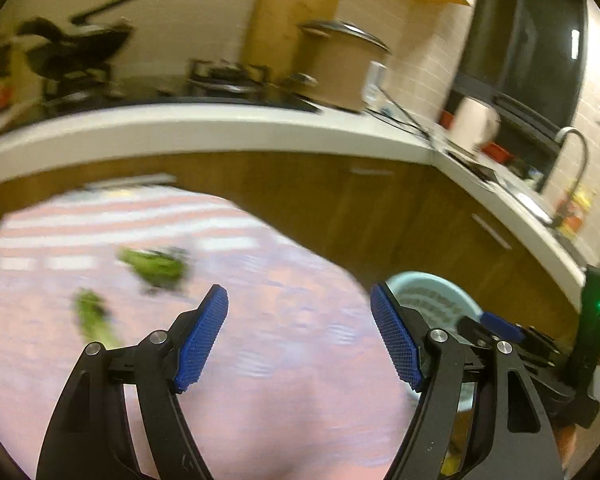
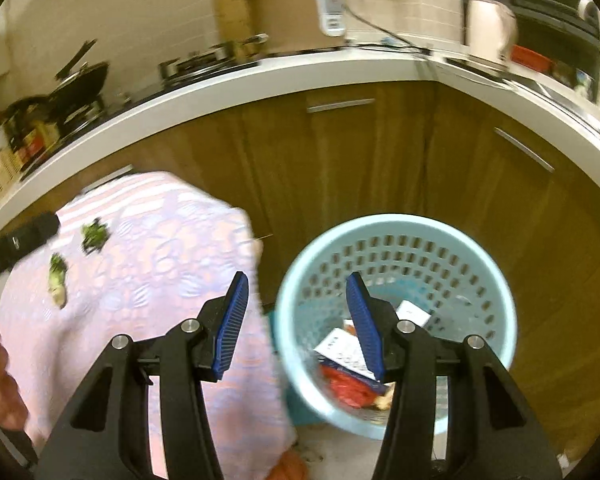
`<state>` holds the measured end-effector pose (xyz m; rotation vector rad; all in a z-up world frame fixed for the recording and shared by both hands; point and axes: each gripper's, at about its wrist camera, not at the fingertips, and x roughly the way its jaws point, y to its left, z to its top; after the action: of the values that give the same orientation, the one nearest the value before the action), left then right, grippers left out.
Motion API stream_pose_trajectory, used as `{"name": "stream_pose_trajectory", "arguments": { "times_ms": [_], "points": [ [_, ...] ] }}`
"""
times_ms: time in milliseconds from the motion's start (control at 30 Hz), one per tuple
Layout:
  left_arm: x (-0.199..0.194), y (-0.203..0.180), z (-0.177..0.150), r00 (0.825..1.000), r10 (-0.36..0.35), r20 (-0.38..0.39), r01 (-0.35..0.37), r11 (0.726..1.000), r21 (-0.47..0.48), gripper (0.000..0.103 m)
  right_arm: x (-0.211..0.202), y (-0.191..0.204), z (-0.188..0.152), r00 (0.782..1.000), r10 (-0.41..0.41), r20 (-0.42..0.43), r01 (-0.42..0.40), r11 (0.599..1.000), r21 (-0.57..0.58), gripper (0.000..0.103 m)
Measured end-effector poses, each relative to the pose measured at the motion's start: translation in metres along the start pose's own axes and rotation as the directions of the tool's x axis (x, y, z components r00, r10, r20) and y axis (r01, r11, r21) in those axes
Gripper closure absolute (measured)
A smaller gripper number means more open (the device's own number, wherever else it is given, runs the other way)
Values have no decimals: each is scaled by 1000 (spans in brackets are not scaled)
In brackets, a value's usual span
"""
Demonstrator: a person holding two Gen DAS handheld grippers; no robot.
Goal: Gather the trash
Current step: 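Move both open tools back toward the bok choy pieces on the table, then grasp a bok choy stalk with the left tool while the right tool grasps another bok choy piece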
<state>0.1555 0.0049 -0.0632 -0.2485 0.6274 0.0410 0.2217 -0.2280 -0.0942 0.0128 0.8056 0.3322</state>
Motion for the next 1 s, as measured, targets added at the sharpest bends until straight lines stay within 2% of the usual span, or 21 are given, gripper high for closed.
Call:
{"name": "stream_pose_trajectory", "arguments": {
  "times_ms": [133, 300, 433, 467, 600, 700, 767, 867, 900, 933, 1000],
  "points": [
    [-25, 43, 8, 995, 88, 37, -86, 994, -69, 28, 1, 33, 0, 1000, 27, 12, -27, 999, -44, 55],
    [-44, 80, 5, 989, 141, 50, -134, 984, -121, 21, -1, 70, 7, 998, 62, 21, -60, 993, -106, 55],
    [-35, 104, -15, 971, 238, -36, -240, 953, -183, 20, -1, 94, 15, 996, 84, 25, -79, 987, -143, 55],
    [-26, 111, -24, 966, 244, -86, -258, 943, -213, 20, 1, 98, 17, 996, 87, 23, -83, 985, -150, 55],
    [-1, 123, -40, 964, 201, -175, -246, 924, -292, 23, 13, 115, 22, 996, 90, -1, -89, 980, -177, 55],
    [17, 122, -40, 947, 226, -229, -288, 912, -291, 34, 21, 127, 25, 995, 94, -11, -94, 974, -206, 55],
    [27, 120, -40, 941, 230, -249, -298, 911, -285, 37, 25, 133, 27, 994, 108, -17, -109, 968, -225, 55],
    [41, 116, -36, 926, 267, -267, -332, 912, -240, 45, 31, 147, 31, 991, 130, -35, -134, 959, -249, 55],
    [44, 113, -35, 916, 301, -265, -358, 911, -203, 52, 34, 151, 32, 991, 132, -39, -137, 957, -257, 55],
    [46, 112, -33, 915, 306, -264, -360, 914, -187, 63, 38, 157, 35, 990, 136, -43, -142, 952, -271, 55],
    [47, 113, -31, 926, 276, -258, -327, 928, -179, 75, 43, 166, 37, 988, 147, -48, -155, 946, -287, 55]
  ]
}}
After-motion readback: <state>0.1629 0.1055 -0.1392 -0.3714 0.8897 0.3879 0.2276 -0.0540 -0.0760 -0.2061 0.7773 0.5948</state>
